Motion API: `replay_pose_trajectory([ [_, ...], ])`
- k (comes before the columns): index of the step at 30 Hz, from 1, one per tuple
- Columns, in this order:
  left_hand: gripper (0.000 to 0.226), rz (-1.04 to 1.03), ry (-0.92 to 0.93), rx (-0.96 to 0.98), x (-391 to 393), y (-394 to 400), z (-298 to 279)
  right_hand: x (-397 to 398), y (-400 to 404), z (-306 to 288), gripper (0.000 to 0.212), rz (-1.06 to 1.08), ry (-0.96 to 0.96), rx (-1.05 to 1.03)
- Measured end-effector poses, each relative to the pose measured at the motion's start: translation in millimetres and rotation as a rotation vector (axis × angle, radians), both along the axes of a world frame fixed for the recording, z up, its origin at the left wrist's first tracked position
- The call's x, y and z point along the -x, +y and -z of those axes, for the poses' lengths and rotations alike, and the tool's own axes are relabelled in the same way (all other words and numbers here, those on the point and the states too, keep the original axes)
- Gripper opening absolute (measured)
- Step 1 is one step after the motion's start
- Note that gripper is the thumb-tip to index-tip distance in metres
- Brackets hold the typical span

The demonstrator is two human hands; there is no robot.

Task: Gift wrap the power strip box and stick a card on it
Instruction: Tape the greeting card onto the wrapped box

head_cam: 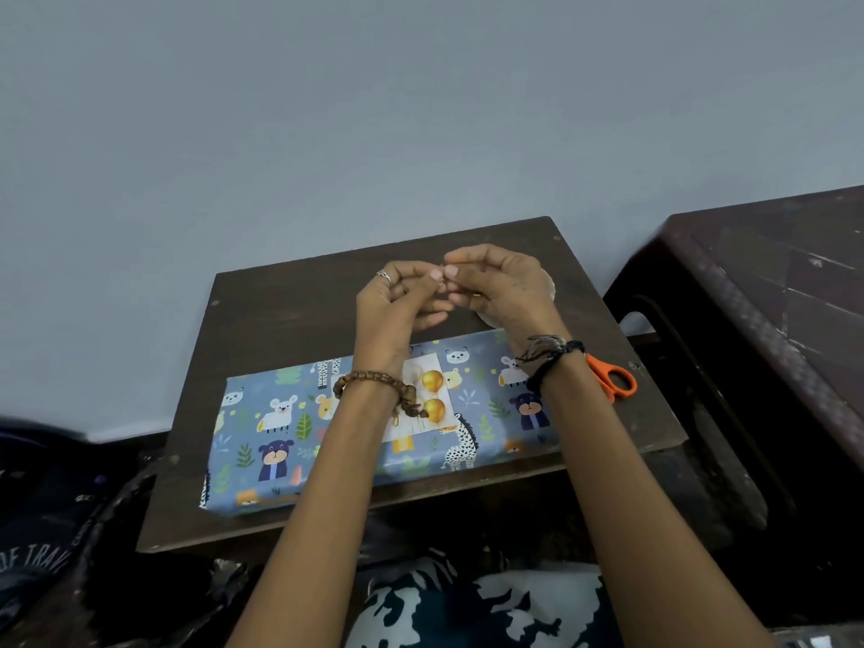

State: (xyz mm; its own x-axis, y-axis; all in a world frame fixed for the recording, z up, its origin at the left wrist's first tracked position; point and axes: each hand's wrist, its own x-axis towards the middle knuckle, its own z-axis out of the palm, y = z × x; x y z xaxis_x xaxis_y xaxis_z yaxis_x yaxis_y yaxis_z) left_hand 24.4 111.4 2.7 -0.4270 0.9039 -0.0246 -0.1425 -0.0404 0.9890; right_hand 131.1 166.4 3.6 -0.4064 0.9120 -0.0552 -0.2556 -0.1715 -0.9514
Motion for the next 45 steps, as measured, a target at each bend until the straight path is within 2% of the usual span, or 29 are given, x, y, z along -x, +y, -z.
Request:
replay_pose_trajectory([
  [2,0.012,-0.017,-0.008,-0.014,0.8,0.8,-0.2,8.8,-0.3,1.3,0.021,0.082,-0.018,-0.003],
  [4,0.016,-0.061,-0.067,-0.037,2.2,-0.1,-0.2,15.4,-0.8,5.4,0.025,0.204,-0.124,-0.084],
  [7,0.021,-0.250,-0.349,-0.124,9.7,-3.6,2.2,19.7,-2.6,17.3,0.021,0.337,-0.440,-0.315],
  [9,0.022,-0.373,-0.459,-0.157,14.7,-4.1,5.1,25.1,-6.9,20.2,0.023,0.291,-0.722,-0.545],
  [12,0.021,-0.427,-0.430,-0.144,13.8,-1.0,6.6,33.2,-16.4,19.6,0.030,0.182,-1.088,-0.876],
  [15,0.020,-0.444,-0.411,-0.130,12.8,1.7,7.4,34.3,-18.7,19.3,0.032,0.118,-1.215,-0.930],
  [20,0.021,-0.443,-0.358,-0.104,12.6,3.6,10.0,40.4,-10.1,19.8,0.025,0.048,-1.193,-0.750],
  [24,0.020,-0.439,-0.349,-0.097,12.1,4.3,9.9,39.5,-9.3,21.5,0.025,0.175,-1.104,-0.713],
  [27,0.021,-0.443,-0.343,-0.095,11.7,4.4,10.8,38.4,-7.8,22.5,0.026,0.209,-0.939,-0.661],
  [30,0.022,-0.443,-0.334,-0.092,12.0,5.3,10.9,37.1,-2.1,23.7,0.027,0.177,-0.732,-0.514],
  [34,0.023,-0.420,-0.292,-0.062,13.7,7.3,11.9,34.2,-0.4,20.2,0.026,0.137,-0.555,-0.354],
  [45,0.023,-0.404,-0.273,-0.048,13.5,7.2,12.7,31.4,3.0,20.8,0.024,0.110,-0.445,-0.309],
])
